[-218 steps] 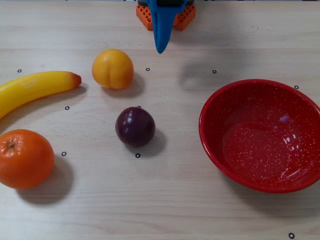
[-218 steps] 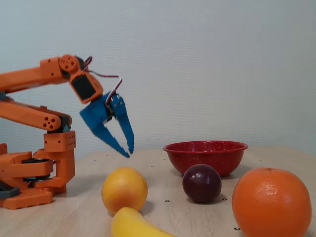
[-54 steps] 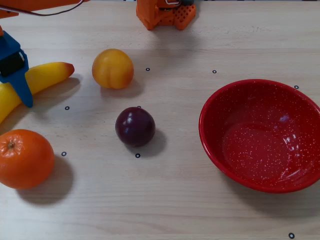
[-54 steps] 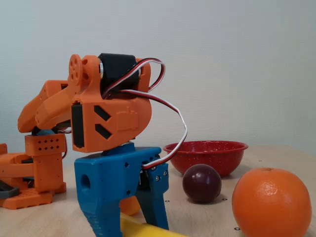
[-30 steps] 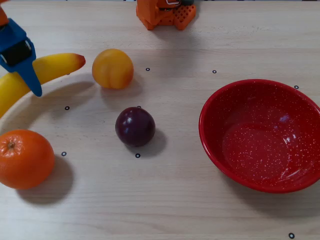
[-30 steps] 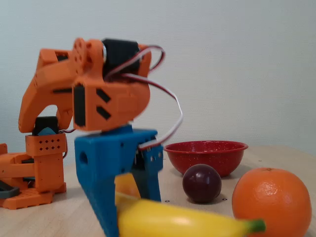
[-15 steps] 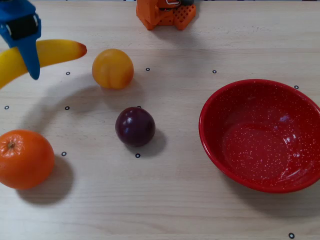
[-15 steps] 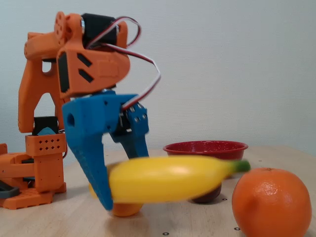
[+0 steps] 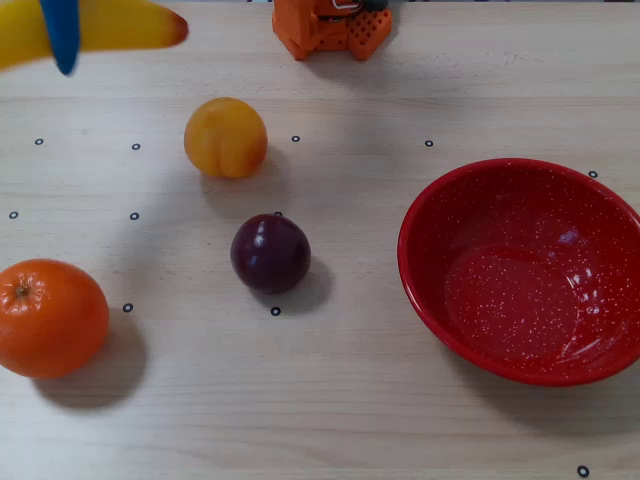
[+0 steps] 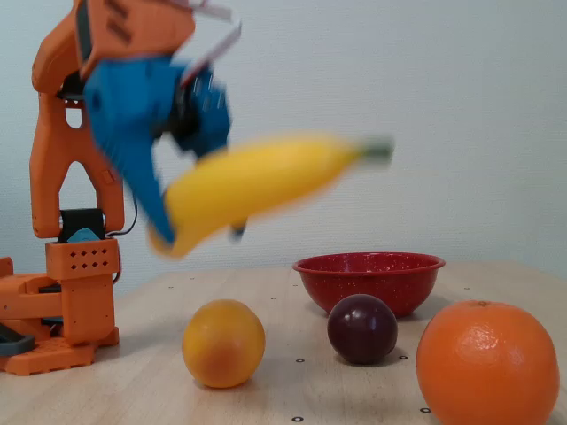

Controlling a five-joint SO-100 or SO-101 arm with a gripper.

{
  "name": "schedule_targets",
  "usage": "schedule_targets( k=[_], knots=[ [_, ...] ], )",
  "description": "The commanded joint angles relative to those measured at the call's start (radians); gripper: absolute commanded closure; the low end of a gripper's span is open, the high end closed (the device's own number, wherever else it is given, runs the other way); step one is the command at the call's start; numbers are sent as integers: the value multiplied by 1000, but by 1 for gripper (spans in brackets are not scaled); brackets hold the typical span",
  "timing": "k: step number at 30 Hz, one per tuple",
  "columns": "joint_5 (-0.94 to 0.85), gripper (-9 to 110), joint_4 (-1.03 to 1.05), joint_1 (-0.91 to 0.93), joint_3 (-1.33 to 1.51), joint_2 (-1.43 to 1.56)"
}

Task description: Put banana in the red bowl.

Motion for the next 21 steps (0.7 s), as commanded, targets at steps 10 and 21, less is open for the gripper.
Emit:
schedule_targets(
  k=[10, 21],
  knots=[
    [195, 102, 106, -267, -204, 161],
    [425, 102, 121, -663, -137, 245]
  ],
)
